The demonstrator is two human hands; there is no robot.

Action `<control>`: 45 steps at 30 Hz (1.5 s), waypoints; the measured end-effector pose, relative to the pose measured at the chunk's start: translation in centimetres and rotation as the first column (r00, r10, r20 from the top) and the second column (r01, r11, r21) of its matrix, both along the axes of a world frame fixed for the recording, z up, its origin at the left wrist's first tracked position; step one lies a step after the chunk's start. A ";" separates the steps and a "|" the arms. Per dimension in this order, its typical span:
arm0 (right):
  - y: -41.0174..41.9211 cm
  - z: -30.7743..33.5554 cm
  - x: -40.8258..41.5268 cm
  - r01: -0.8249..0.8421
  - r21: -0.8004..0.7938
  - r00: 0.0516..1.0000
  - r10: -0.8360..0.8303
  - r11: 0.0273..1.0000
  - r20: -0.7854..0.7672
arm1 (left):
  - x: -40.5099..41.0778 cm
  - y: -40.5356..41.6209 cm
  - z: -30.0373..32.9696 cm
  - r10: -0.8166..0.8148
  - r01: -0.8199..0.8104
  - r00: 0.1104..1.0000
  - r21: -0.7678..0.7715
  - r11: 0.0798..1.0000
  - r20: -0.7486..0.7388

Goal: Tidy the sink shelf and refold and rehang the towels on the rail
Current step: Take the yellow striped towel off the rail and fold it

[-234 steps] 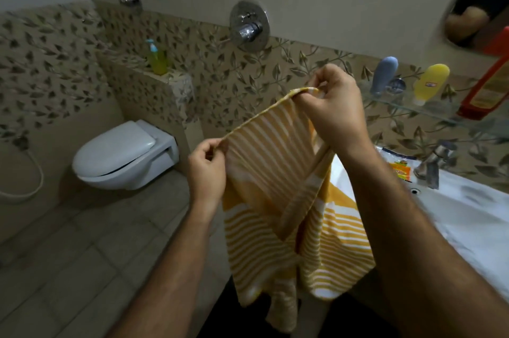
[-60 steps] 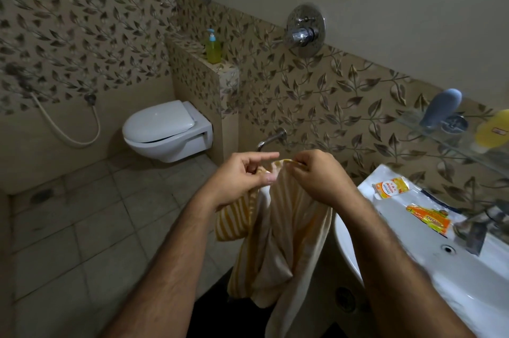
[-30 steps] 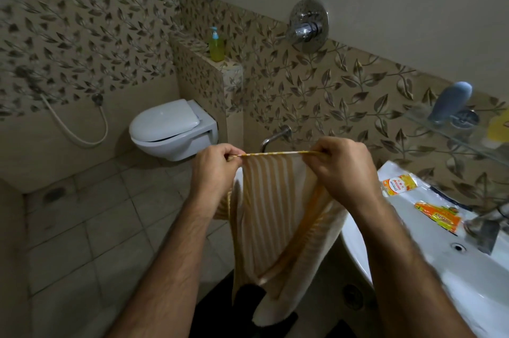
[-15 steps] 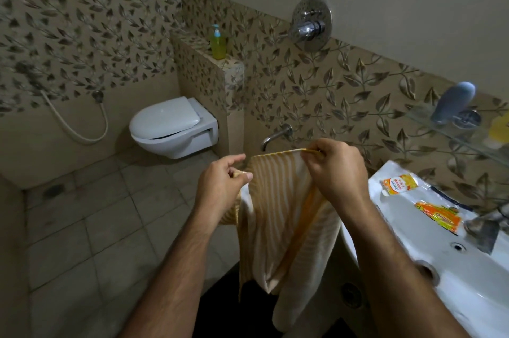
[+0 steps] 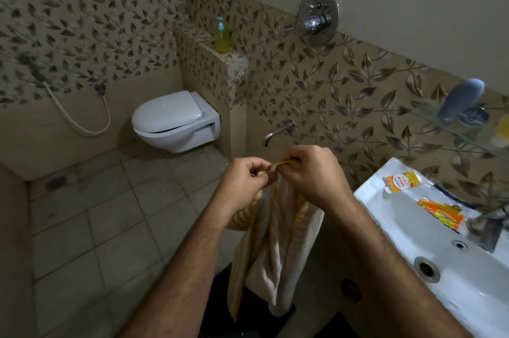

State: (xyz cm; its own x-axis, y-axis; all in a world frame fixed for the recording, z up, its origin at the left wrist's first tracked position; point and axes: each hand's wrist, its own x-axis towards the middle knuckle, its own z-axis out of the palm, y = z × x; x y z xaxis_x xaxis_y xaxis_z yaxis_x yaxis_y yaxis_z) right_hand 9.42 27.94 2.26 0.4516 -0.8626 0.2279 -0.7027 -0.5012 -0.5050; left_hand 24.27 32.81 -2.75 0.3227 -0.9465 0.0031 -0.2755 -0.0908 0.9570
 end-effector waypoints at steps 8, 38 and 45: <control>-0.2 2.2 -2.4 -0.104 0.373 0.969 0.179 0.922 -0.172 | 2.0 0.3 2.3 0.321 -0.308 0.871 -0.094 0.947 0.372; -0.9 2.9 -2.4 -0.206 0.187 0.978 0.208 0.961 0.007 | -1.4 0.3 1.2 -0.136 0.122 0.979 -0.098 0.988 -0.153; -0.6 5.2 -5.7 -0.068 0.299 0.985 0.112 0.952 -0.131 | 2.4 -1.0 1.6 0.261 -0.257 0.941 -0.047 0.965 0.213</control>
State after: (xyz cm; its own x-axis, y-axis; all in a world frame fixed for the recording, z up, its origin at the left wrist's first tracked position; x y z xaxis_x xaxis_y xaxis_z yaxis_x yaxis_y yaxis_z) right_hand 3.69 27.32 7.48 0.5397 -0.8358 -0.1011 -0.7376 -0.4115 -0.5353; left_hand 26.69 31.77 -1.13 0.5468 -0.8292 0.1159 -0.4445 -0.1701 0.8795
